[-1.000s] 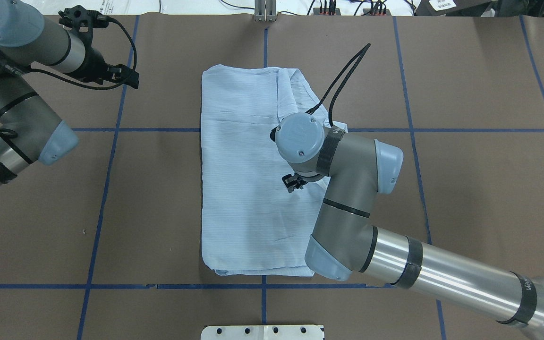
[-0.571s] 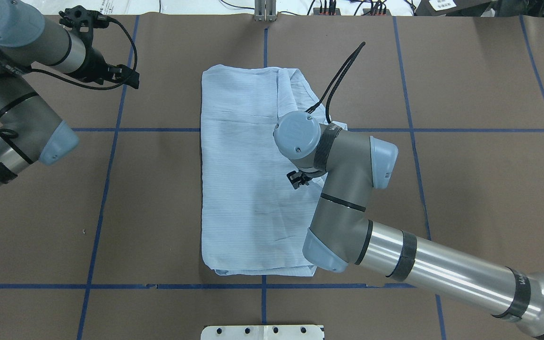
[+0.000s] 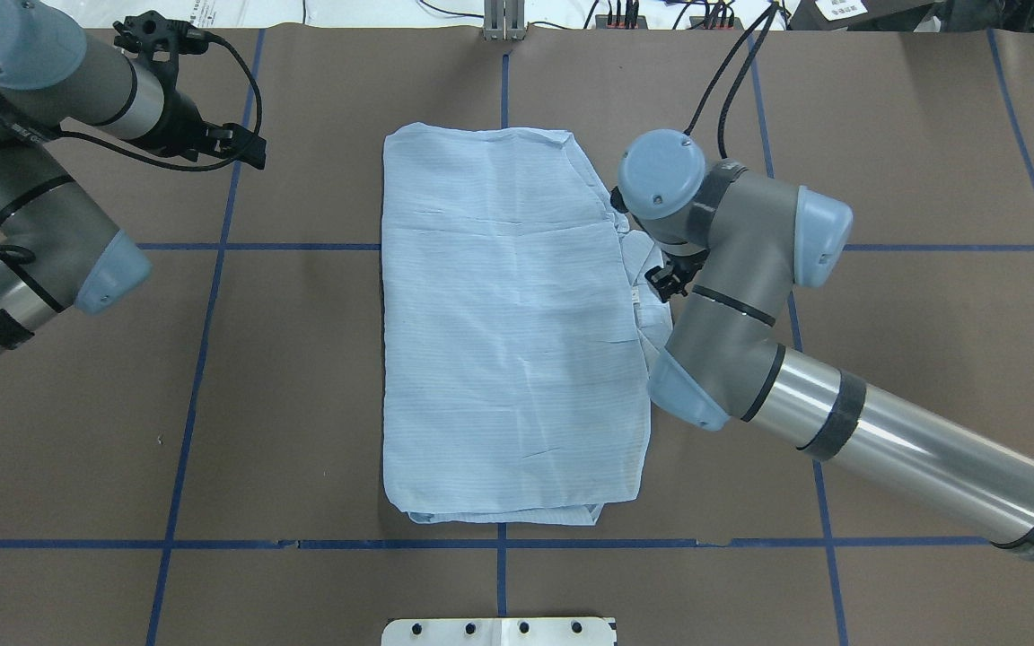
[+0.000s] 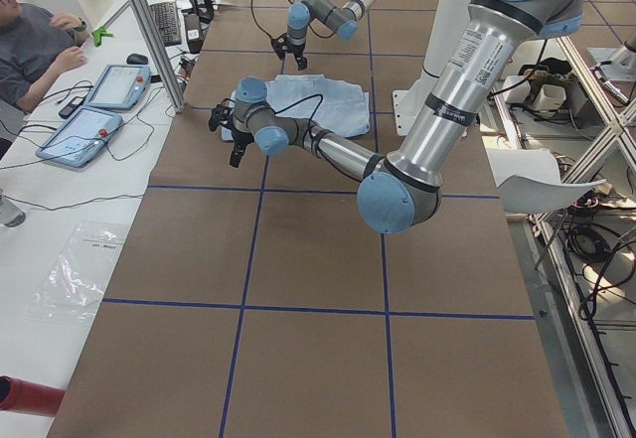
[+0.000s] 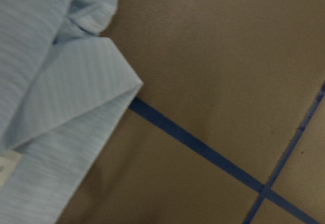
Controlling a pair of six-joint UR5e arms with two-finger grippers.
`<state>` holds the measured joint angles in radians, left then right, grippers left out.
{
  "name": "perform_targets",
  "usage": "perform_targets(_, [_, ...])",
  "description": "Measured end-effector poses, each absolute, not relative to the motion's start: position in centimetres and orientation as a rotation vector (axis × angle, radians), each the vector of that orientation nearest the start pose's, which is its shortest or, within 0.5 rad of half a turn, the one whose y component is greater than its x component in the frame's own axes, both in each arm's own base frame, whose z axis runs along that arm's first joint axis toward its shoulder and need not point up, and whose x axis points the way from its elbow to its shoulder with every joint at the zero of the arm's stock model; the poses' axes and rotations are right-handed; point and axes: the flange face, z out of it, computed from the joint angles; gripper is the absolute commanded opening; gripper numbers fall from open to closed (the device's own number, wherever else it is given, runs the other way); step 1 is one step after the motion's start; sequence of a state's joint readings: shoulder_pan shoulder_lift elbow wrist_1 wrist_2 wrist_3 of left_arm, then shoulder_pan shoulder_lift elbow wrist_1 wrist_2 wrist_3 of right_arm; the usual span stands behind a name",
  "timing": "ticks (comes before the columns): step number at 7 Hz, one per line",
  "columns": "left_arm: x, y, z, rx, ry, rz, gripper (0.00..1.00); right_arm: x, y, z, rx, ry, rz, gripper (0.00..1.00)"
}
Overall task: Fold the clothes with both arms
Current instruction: 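Raise the right gripper off the shirt while the left gripper approaches, then lower both grippers to the shirt edges nearest the robot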
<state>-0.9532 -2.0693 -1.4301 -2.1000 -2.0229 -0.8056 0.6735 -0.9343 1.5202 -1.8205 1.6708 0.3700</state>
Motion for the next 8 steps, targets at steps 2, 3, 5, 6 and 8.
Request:
perform_targets(2, [33.8, -61.9, 36.8, 0.369, 0.919, 0.027, 1.00, -43.4, -55.7, 35.6, 0.201, -0.385, -0.502, 1.00])
perform_targets(3, [34.8, -60.3, 35.7, 0.353, 0.952, 0.025, 1.00, -41.8, -56.0, 34.1, 0.188, -0.484, -0.450, 1.00])
perform_targets(5, [38.6, -54.2, 33.2, 0.296, 1.034, 0.042, 1.00, -39.8, -53.3, 31.0, 0.161, -0.615, -0.261, 1.00])
perform_targets(6, [40.7, -50.6, 31.7, 0.247, 1.080, 0.031, 1.00, -39.1, -50.2, 29.9, 0.142, -0.663, -0.166, 1.00])
perform_targets(8, [43.6, -43.2, 29.6, 0.145, 1.147, -0.004, 1.00, -39.0, -44.6, 28.3, 0.091, -0.737, -0.022, 1.00])
